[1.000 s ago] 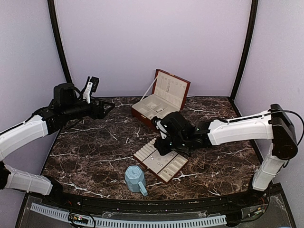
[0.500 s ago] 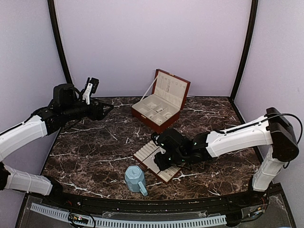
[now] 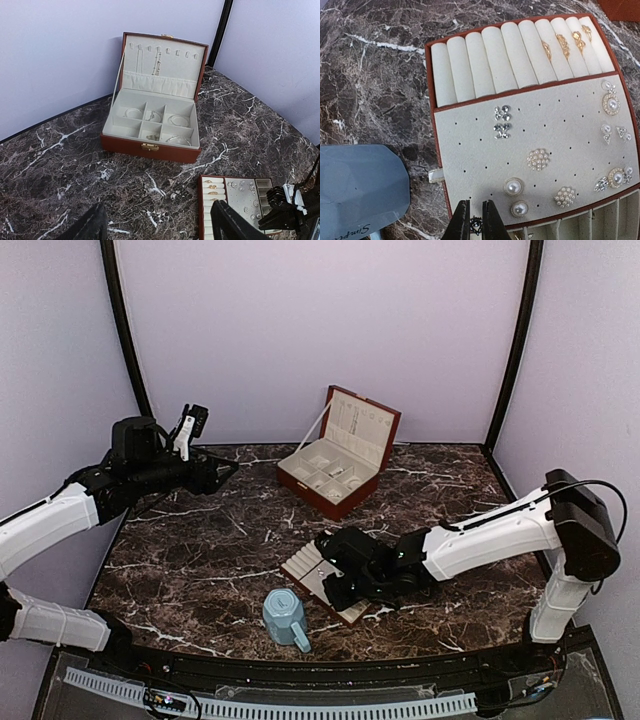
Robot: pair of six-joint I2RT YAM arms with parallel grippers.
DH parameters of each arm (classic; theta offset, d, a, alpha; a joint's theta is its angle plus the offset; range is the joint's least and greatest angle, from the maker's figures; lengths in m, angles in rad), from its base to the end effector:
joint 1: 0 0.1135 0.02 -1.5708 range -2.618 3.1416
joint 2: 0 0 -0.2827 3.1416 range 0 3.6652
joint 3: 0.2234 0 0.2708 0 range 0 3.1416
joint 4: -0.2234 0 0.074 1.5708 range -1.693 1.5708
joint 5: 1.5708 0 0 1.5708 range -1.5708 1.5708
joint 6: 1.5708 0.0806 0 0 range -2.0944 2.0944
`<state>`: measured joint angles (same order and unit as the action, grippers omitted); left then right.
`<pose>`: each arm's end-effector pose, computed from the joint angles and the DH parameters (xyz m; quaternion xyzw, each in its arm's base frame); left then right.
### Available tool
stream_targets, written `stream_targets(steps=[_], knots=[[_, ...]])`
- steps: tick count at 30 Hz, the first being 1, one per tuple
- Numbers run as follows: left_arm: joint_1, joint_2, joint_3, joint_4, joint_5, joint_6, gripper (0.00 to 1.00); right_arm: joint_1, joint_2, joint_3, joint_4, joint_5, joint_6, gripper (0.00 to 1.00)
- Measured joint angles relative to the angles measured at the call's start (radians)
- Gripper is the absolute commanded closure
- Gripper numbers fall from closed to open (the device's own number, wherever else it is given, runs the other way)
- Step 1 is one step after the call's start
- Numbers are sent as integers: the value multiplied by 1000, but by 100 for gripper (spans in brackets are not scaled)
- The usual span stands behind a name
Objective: Organize the mixed jewelry
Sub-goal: Insert the earring into the earring holder.
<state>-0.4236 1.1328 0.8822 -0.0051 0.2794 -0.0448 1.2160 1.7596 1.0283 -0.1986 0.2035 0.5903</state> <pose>0.2802 -0.1507 0.3238 0.2312 0.7537 -0.2477 0.5631 0.1546 0.3705 0.1369 -0.2601 0.9082 0.1864 0.2697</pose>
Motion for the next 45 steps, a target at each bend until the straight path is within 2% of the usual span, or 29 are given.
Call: stream_targets(steps=[45], knots=[[0, -10, 0, -2, 0, 1, 26, 15, 43, 28, -19, 34, 10, 93]])
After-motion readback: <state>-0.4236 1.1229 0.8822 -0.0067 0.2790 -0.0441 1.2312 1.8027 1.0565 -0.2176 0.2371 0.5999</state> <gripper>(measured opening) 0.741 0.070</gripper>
